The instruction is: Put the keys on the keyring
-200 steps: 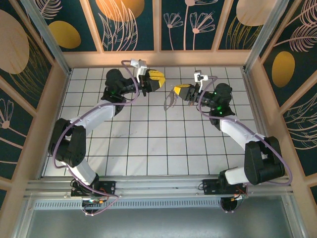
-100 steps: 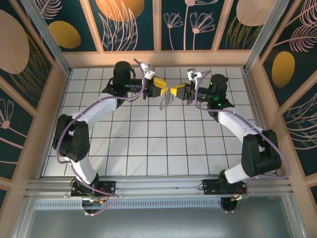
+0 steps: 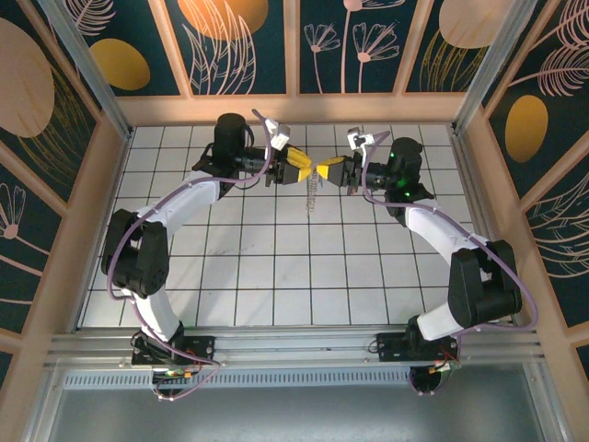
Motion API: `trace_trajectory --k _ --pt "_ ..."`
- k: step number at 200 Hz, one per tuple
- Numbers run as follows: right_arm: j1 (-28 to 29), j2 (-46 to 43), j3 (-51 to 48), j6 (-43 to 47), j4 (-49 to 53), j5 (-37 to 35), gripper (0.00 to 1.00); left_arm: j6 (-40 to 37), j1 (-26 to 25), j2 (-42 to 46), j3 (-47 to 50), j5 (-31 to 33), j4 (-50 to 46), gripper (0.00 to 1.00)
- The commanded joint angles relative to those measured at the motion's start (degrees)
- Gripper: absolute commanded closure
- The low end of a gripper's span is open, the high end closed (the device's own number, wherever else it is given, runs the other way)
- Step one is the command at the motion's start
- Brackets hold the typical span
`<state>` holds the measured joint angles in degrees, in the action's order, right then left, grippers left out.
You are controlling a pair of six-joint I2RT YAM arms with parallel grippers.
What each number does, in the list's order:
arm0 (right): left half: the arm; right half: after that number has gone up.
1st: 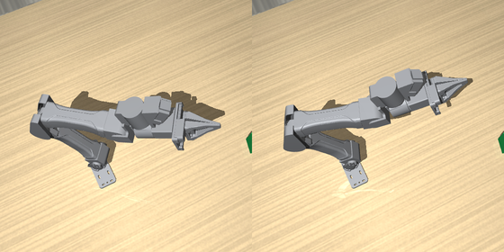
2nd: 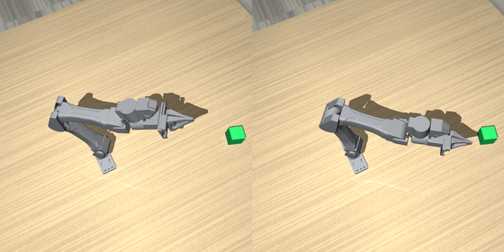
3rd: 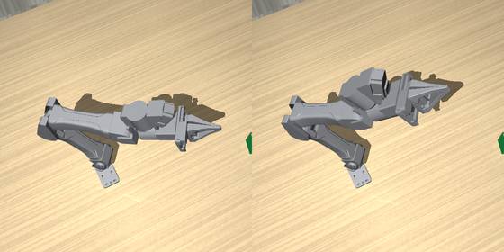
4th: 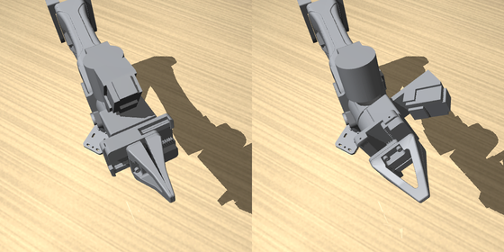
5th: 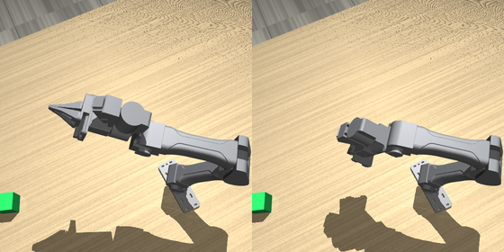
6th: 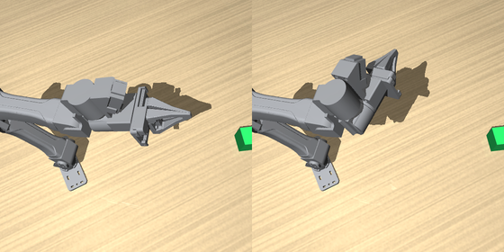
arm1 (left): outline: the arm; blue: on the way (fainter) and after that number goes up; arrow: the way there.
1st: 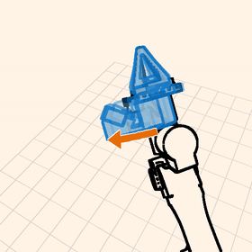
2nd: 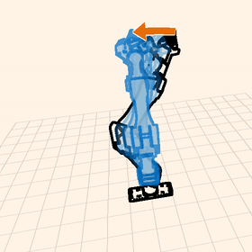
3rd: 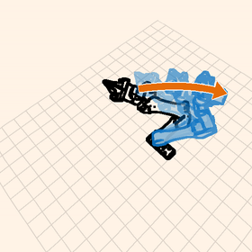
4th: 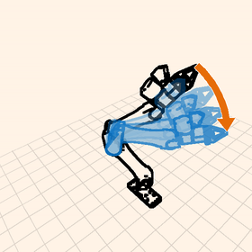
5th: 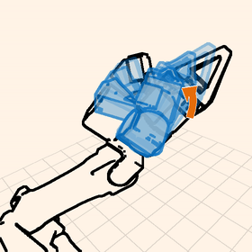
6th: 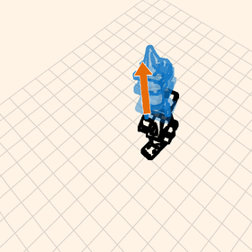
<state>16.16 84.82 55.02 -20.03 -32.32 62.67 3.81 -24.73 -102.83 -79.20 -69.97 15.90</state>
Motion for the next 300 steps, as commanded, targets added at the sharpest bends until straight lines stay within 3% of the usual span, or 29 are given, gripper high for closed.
trace_trajectory --k 1,93,163,201,210,225,245,273,300 --pt "0.2 0.4 1.2 -0.6 -4.2 1.2 1.0 2.4 0.2 -1.3 -1.1 -2.5 3.3 0.68" --pt "0.7 0.4 0.9 -0.8 -4.5 0.8 1.0 5.2 -1.6 -2.2 -1.4 -3.7 6.4 0.72" --pt "0.7 0.3 0.2 -0.6 -4.5 0.2 1.0 5.1 -2.3 -2.1 -1.3 -4.3 6.4 1.0" --pt "0.5 0.0 -0.3 -0.5 -4.1 -0.6 1.0 5.1 -2.3 -0.6 -0.2 -3.0 7.9 1.0" --pt "0.3 -0.3 -0.6 -0.7 -4.1 -1.1 0.9 5.5 -2.3 0.0 0.3 -2.2 8.8 1.0" --pt "-0.2 -0.9 -1.5 -1.5 -5.0 -1.1 0.82 6.5 -2.3 1.0 1.3 -1.2 10.9 1.0" --pt "-0.6 -1.8 -2.8 -2.0 -6.0 -1.1 0.81 6.6 -2.3 1.9 1.8 -0.1 11.5 1.0" --pt "-0.9 -3.3 -4.7 -2.5 -7.1 -1.1 0.81 6.6 -2.3 2.6 2.0 0.7 12.0 1.0" --pt "-0.9 -4.0 -5.6 -2.9 -7.8 -0.8 0.95 7.2 -2.3 2.7 2.2 0.8 12.9 1.0"
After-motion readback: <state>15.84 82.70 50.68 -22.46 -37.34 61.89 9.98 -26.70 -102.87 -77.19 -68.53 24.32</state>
